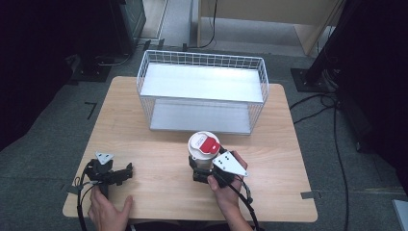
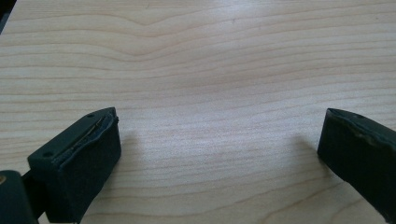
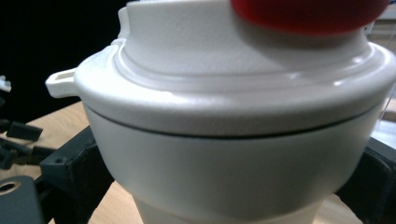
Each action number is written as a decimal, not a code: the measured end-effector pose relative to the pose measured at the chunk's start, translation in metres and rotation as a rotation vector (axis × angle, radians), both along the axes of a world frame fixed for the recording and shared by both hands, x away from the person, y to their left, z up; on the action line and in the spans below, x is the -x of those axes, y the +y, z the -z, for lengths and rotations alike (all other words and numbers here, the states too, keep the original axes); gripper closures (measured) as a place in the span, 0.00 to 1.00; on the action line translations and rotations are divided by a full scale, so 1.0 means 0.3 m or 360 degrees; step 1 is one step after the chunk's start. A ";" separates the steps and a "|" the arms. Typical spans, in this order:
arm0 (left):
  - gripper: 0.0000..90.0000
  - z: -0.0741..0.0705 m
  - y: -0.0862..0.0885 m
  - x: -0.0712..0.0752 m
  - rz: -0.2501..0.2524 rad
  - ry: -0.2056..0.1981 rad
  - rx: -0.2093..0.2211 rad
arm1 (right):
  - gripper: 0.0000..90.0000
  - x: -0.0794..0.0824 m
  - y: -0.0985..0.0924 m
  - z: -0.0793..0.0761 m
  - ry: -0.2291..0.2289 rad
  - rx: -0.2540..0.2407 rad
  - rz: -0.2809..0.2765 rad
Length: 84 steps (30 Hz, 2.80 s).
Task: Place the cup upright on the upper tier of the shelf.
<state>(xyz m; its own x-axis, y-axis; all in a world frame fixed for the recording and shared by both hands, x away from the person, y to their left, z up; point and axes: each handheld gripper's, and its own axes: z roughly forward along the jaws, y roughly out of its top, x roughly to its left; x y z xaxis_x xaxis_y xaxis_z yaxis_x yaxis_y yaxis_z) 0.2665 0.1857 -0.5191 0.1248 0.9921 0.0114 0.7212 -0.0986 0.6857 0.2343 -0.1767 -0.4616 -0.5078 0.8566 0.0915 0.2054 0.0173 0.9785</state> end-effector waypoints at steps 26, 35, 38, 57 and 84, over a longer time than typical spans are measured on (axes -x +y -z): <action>0.00 0.000 0.000 0.000 0.0000 -0.0001 -0.0003 | 0.05 -0.066 0.003 -0.228 -0.0204 -0.0031 0.0047; 0.00 0.000 0.001 0.000 0.0002 0.0001 -0.0004 | 0.05 -0.096 0.009 -0.298 -0.0254 -0.0054 0.0055; 0.00 -0.001 0.001 0.000 0.0001 0.0001 -0.0003 | 0.05 -0.109 0.010 -0.322 -0.0268 -0.0062 0.0059; 0.00 -0.001 0.001 0.000 0.0003 0.0002 -0.0005 | 0.05 -0.195 0.011 -0.451 -0.0355 -0.0079 0.0141; 0.00 -0.001 0.001 0.000 0.0004 0.0004 -0.0005 | 0.05 -0.403 -0.003 -0.551 -0.0342 -0.0038 0.0310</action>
<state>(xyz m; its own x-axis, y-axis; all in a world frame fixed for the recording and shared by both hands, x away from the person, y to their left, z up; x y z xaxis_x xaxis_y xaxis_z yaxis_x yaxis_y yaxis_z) 0.2664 0.1860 -0.5188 0.1273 0.9918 0.0140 0.7226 -0.1024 0.6836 0.3553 -0.1776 -0.2963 -0.3442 0.9387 0.0208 -0.0092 -0.0255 0.9996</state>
